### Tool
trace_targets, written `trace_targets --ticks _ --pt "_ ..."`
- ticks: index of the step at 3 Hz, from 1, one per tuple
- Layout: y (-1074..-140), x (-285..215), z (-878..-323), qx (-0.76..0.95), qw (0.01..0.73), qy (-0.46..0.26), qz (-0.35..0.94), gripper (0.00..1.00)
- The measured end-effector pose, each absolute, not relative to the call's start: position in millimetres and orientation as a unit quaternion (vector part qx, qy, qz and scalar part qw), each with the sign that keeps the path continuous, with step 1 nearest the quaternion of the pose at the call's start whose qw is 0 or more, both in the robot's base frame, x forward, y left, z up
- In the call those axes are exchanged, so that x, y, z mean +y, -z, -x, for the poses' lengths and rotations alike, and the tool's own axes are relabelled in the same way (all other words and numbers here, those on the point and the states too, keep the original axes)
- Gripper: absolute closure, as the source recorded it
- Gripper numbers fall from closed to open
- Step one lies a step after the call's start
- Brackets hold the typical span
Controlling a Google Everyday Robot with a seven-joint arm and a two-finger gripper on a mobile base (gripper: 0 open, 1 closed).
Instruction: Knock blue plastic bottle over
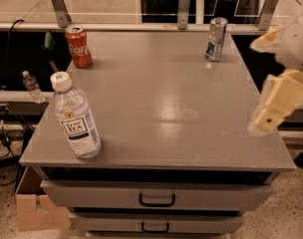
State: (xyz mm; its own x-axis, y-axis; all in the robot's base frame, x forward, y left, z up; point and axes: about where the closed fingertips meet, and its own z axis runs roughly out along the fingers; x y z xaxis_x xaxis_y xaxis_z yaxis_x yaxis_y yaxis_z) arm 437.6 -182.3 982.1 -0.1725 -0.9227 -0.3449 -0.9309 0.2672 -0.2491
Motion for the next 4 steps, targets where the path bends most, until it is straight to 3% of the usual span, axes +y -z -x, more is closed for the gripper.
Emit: trace_targets --ticks 2,4 --pt "-973.0 -45.9 -438.7 0.668 0.289 -0.192 0.658 0.00" --pt "-965.9 56.1 -441.2 0.590 0.324 -0.328 0.663 0.00"
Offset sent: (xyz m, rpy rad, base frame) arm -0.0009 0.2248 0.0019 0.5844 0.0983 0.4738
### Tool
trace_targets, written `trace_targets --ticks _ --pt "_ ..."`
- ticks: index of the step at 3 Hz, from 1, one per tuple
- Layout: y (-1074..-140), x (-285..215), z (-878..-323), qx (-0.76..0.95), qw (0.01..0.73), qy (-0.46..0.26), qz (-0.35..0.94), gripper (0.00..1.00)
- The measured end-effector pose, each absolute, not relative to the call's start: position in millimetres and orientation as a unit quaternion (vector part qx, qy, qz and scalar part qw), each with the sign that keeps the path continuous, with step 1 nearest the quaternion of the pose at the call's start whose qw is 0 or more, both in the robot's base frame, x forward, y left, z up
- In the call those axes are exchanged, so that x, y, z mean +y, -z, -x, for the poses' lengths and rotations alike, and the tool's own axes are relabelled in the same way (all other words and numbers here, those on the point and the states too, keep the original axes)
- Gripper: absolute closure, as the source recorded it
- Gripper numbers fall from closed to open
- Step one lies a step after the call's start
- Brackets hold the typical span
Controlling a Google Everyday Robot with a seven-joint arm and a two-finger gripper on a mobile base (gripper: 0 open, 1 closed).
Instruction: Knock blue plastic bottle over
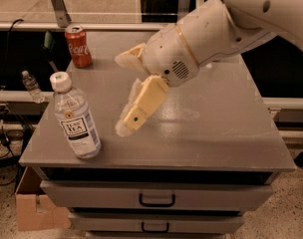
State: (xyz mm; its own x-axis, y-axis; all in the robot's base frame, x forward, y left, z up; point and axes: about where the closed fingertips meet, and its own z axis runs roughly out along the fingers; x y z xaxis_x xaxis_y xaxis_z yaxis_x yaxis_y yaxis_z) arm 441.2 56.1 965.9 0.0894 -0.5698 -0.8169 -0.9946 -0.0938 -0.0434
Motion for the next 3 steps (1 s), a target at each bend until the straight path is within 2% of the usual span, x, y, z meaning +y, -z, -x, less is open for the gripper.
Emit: trace_targets --ticks 3 --pt "-938.4 127.1 -437.2 0.543 0.325 -0.428 0.646 0.00"
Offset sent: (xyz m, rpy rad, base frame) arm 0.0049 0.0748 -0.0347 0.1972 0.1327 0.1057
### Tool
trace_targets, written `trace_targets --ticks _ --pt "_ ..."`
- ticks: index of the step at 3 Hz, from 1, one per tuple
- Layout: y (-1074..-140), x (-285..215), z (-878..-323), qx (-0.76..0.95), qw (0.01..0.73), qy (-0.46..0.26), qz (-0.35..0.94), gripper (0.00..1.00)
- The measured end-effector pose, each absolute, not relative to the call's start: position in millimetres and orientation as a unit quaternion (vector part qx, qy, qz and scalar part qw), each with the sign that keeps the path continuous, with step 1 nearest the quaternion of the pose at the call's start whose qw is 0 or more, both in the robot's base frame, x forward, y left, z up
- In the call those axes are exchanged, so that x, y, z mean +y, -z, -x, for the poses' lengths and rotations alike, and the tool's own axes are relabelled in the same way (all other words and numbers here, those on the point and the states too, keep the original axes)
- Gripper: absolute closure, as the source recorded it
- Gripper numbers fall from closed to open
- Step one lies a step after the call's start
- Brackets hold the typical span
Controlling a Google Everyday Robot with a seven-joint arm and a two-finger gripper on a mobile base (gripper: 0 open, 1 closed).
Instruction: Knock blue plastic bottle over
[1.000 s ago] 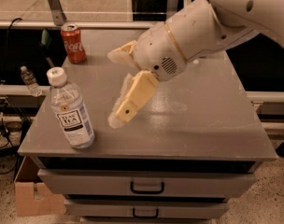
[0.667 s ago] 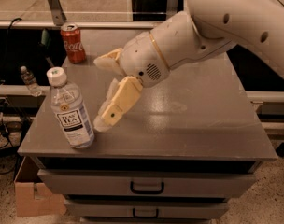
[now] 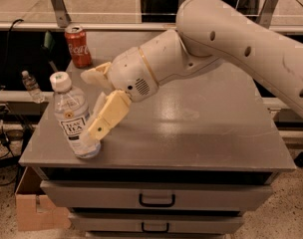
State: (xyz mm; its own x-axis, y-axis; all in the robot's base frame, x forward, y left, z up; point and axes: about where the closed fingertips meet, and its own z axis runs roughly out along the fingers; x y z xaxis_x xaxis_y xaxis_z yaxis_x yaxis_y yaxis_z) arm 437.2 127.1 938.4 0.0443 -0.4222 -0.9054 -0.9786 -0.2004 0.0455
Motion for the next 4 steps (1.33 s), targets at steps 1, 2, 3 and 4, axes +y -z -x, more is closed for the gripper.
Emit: trace_targets --ticks 1,2,3,4 --pt "-934.8 140.9 -430.4 0.529 0.321 -0.445 0.647 0.18" --pt "-933.1 142.6 -429.2 0.528 0.322 -0.454 0.641 0.41" --pt "-938.4 132.1 -440.9 0.539 0.337 -0.457 0.622 0.64" --pt "-959.2 101.5 -468.2 0.553 0.377 -0.436 0.601 0.87"
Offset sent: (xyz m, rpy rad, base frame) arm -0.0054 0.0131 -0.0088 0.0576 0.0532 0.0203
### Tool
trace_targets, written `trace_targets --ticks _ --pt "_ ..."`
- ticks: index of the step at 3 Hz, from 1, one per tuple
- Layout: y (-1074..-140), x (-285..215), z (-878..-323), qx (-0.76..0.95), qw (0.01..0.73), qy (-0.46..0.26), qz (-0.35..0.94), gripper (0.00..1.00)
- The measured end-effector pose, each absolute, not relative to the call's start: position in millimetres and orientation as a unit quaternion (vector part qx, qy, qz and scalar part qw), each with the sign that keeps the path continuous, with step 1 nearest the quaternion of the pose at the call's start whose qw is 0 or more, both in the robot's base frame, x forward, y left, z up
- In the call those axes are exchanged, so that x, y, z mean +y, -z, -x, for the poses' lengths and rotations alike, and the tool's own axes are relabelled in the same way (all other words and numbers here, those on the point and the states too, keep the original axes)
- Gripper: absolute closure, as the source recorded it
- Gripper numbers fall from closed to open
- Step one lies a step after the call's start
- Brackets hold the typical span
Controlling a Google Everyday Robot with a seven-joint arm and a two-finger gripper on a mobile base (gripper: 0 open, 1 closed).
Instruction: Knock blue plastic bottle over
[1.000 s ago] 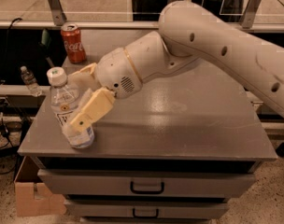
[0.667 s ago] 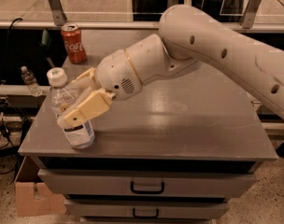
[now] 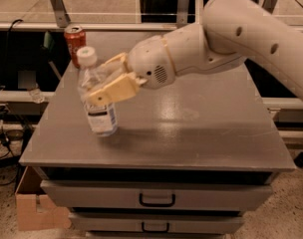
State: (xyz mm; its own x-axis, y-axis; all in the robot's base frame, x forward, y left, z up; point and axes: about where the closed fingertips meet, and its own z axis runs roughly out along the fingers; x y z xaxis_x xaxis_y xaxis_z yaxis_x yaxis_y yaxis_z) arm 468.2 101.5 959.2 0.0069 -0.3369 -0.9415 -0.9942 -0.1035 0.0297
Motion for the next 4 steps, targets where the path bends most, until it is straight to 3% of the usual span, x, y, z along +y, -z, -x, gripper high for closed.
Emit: trace_targets --ticks 1,2,4 --pt "-986.3 59.9 -497.7 0.570 0.412 -0.382 0.600 1.00" --pt "-1002.5 15.6 -520.0 0.583 0.414 -0.294 0.634 1.00" --pt "-967.0 -65.2 -522.5 0.604 0.320 -0.121 0.720 1.00"
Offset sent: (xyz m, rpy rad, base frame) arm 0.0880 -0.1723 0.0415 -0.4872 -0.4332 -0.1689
